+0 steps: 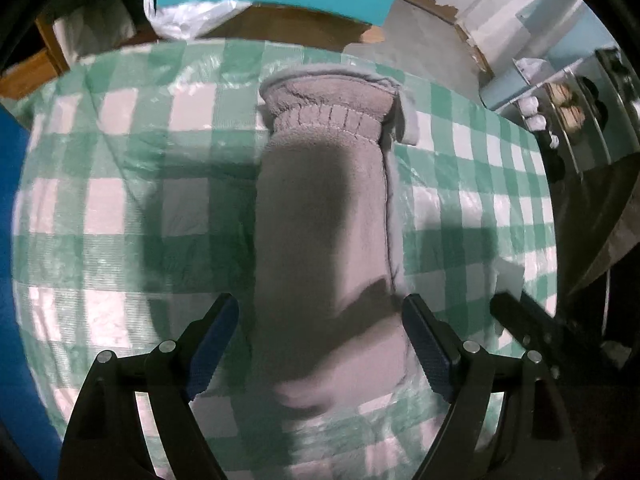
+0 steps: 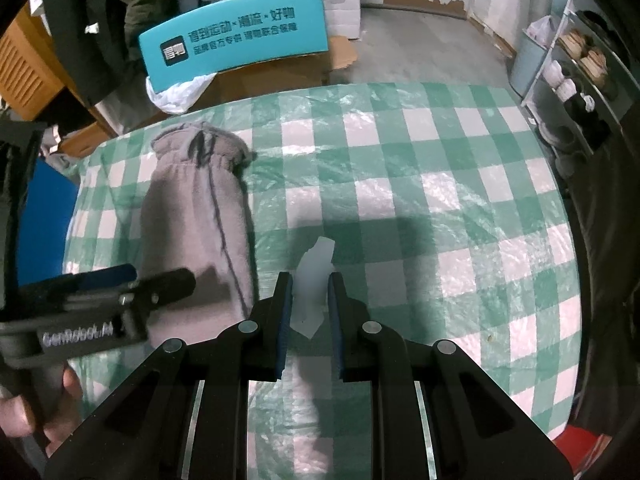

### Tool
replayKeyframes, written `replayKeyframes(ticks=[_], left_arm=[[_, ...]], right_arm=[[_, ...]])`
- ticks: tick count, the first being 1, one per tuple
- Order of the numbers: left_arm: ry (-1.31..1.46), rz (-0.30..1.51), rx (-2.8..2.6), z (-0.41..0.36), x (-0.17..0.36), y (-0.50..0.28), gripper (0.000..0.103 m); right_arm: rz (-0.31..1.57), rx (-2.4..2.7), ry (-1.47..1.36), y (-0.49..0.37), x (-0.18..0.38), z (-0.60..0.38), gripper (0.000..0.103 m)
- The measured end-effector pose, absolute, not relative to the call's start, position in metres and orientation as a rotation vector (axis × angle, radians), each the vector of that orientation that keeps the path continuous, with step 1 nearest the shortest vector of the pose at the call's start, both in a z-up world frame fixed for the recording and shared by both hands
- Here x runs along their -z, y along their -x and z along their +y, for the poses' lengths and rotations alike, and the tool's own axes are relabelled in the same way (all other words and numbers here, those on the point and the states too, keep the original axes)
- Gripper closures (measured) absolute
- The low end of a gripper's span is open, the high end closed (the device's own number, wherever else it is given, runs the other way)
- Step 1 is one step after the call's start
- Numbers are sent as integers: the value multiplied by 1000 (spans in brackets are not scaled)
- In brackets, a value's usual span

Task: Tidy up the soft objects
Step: 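Lower left gripper onto the grey towel's end and close it, then lift the grey towel with left gripper while right gripper holds the white piece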

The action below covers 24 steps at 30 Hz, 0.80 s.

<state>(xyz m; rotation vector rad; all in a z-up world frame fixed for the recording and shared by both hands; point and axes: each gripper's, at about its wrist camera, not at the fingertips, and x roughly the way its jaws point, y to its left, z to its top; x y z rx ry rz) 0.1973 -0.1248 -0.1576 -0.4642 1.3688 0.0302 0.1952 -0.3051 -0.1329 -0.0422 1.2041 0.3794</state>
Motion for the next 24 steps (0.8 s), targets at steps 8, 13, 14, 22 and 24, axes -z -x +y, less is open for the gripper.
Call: replayKeyframes(ticks=[8,13,14,22,24], left_arm=[[516,1397,-58,-130,173,-205,18],[526,1382,-78,-131,175,-206,18],[525,1386,-79,-131,176,-206,18],[480,1382,-99,-132,174,-209,60],[472,1376,-102,-132,174,-208,70]], right_arm=[[1214,-376,32,-197,136,-308,87],[1216,-380,32,-198,137,-308,87],[1218,-379,32,-198,138,-308,87],[1230,-380,32,-198,141,-307,87],[1231,-382,33,-198,141,-306,87]])
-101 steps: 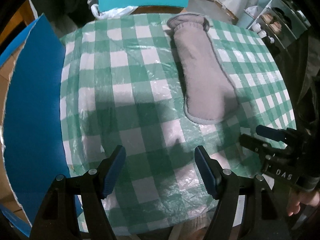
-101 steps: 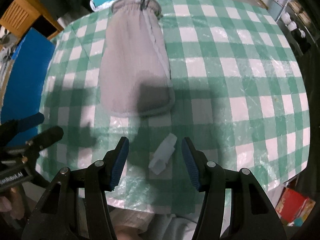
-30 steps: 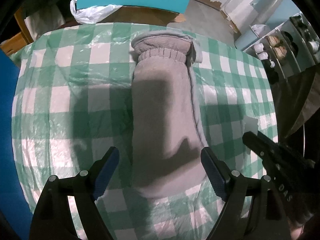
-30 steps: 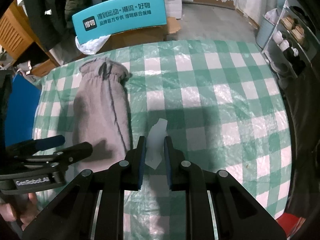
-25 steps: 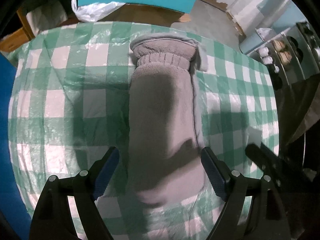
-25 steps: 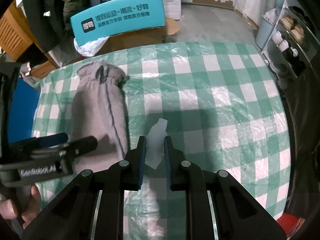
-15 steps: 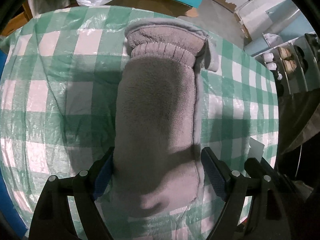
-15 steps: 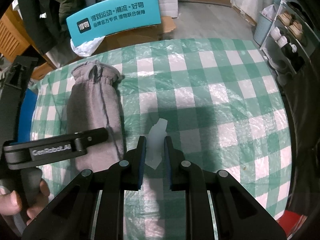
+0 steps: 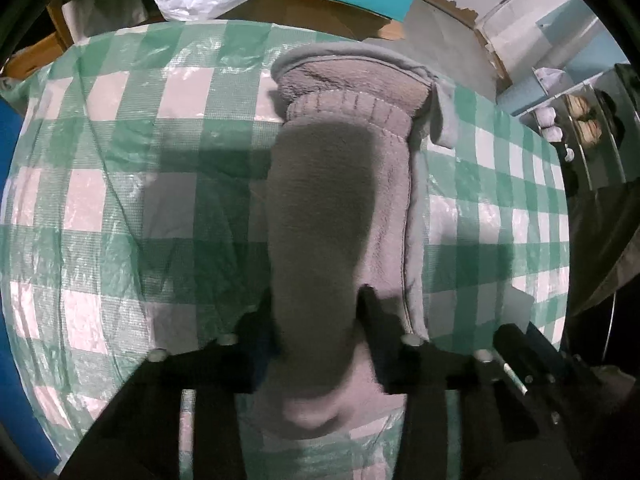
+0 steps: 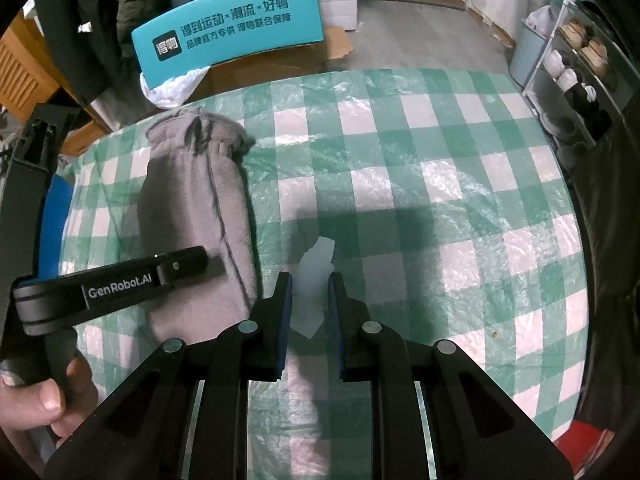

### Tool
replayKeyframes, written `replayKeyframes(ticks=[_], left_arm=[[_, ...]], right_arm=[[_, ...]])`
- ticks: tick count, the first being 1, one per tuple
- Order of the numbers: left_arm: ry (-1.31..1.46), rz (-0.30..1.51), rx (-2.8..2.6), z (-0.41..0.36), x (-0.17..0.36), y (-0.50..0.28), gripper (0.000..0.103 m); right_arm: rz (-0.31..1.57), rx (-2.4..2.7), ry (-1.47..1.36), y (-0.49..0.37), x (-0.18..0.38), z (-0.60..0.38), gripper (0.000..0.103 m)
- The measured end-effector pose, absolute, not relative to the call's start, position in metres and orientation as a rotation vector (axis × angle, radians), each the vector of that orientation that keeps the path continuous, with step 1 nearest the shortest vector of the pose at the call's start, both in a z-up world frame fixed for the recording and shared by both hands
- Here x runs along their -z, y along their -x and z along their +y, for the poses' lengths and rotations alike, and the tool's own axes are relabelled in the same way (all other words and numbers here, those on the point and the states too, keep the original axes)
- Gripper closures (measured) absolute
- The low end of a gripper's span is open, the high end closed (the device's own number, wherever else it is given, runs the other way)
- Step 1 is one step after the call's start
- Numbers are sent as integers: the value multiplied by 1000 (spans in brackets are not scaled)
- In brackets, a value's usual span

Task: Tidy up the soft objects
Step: 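Lift the grey towel with left gripper while right gripper holds the white piece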

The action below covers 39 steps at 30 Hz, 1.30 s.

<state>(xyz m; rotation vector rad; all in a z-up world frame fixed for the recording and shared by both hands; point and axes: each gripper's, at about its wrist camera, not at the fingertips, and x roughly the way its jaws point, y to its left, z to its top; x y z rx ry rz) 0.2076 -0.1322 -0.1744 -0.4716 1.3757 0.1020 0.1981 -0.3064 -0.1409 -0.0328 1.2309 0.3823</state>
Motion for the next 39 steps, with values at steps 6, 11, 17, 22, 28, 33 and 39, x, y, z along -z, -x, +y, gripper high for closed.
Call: replayKeyframes(ticks=[6,11,17,22,28,33,39], left_arm=[[389,1348,-62,-138,165,-204,89],[313,1314,-26,-144,151,-198,90],[256,1295,-9,-140,140,-186,91],[215,1262,-13,-134,129,-174,91],[187,1219,-7,-125,109,-160,91],[165,1181,-5,-121,91,-145,91],[124,1129,-25,-114,70,-127,91]], right_arm=[[1224,-386,33,-197,138,-306,87],[1219,-391,36,-195,135,-304,87],[1207,-404,33,-190,128,-302,87],[1195,-420,43,-183,120,-298,87],[1174,-443,57,-174,108,-292,87],[1156,-459,74,-165,97,-286,87],[1126,-478,84,-155,81,-281,87]])
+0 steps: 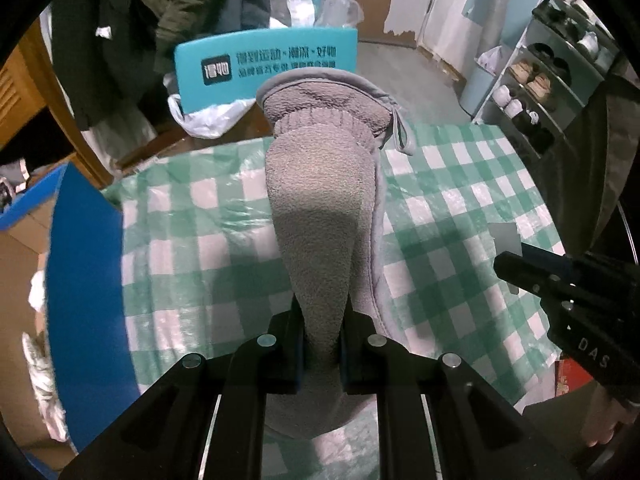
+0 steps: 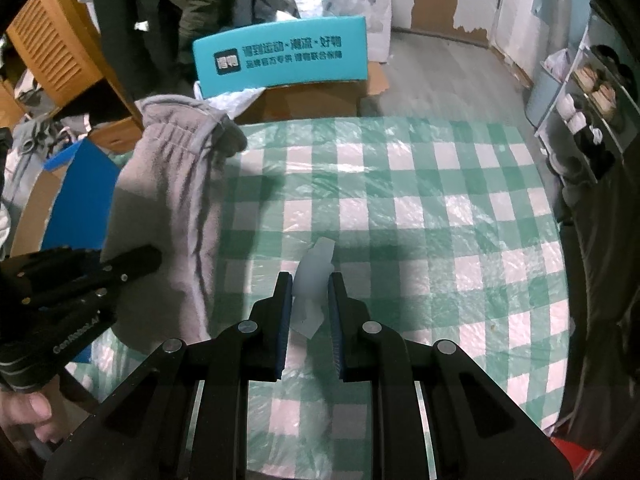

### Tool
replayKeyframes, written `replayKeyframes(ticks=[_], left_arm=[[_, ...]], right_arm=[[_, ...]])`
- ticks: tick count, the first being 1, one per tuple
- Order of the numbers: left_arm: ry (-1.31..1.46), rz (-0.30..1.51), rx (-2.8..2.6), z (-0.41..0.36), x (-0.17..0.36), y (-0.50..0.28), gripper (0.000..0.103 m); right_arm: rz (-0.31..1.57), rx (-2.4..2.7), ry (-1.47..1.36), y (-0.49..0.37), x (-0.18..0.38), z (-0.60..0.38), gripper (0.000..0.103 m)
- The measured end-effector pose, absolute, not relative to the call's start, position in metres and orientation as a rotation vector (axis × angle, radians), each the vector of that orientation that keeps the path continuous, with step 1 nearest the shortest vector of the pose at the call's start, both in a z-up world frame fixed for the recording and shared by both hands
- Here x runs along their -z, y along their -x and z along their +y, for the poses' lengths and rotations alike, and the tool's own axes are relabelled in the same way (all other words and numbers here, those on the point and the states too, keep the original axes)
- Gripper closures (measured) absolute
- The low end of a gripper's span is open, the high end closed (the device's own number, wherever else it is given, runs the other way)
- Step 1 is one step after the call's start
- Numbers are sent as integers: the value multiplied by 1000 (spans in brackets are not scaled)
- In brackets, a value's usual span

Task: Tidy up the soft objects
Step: 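Lift the grey towel with left gripper while right gripper holds the white piece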

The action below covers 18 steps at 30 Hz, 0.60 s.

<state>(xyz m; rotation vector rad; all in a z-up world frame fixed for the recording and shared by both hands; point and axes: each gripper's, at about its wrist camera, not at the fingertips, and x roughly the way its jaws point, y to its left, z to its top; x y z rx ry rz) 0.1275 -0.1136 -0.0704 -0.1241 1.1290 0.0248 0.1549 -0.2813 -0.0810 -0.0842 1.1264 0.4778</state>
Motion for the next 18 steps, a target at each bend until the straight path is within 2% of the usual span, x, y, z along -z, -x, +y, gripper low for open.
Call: replayKeyframes(ticks=[18], left_arm=[[131,1061,-35,-84,34,-86,90]], right_arm=[[1056,-557,96,-123,41,-258,87]])
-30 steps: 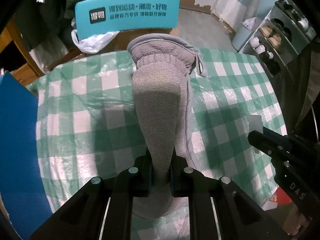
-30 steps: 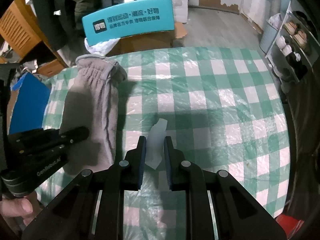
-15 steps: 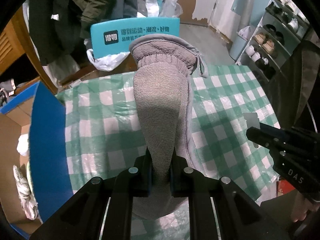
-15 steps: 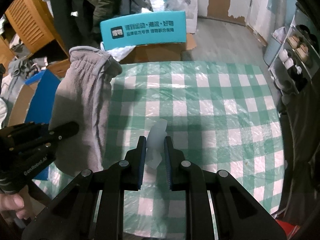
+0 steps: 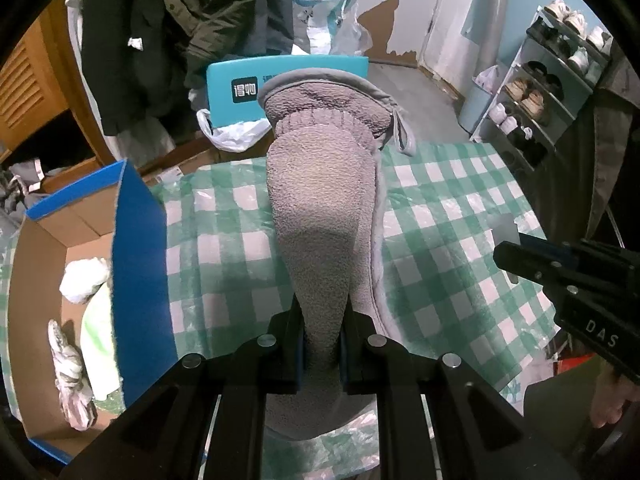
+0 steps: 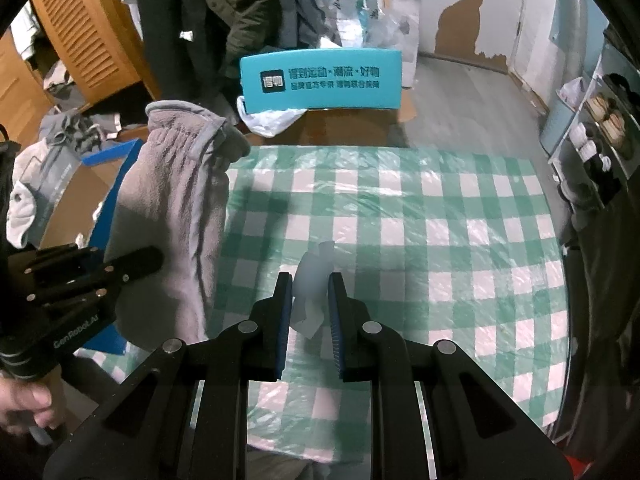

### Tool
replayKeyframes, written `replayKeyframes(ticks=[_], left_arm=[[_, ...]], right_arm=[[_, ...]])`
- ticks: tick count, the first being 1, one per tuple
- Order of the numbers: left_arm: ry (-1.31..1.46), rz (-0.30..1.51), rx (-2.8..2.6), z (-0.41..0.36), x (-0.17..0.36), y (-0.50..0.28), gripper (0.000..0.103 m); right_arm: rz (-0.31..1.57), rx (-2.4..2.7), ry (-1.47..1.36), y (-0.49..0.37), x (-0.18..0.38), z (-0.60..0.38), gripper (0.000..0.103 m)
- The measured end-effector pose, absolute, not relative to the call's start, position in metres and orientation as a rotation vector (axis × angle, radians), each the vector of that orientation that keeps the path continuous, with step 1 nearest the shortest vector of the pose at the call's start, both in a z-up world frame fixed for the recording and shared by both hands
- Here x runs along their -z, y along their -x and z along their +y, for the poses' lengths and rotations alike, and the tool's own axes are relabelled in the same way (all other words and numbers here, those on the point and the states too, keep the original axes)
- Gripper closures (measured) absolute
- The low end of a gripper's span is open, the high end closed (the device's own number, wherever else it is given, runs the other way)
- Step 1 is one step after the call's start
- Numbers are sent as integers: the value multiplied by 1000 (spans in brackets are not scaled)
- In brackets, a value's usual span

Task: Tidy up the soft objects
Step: 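Lift the grey towel with left gripper while right gripper holds the white piece, then carry the towel over the box and open left gripper while right gripper releases the white piece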

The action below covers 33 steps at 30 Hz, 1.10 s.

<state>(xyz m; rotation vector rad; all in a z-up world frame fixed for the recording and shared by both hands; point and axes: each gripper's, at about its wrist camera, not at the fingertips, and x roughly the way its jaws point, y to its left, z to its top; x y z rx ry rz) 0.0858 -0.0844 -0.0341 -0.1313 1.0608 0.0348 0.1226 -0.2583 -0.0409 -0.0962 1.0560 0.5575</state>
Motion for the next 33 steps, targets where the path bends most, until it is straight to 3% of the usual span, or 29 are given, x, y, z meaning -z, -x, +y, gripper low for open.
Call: replayKeyframes(ticks=[33], left_arm=[[258,945,-182,28,-18,-9,90]], right_arm=[[978,-778,172,-86,-6,-147,87]])
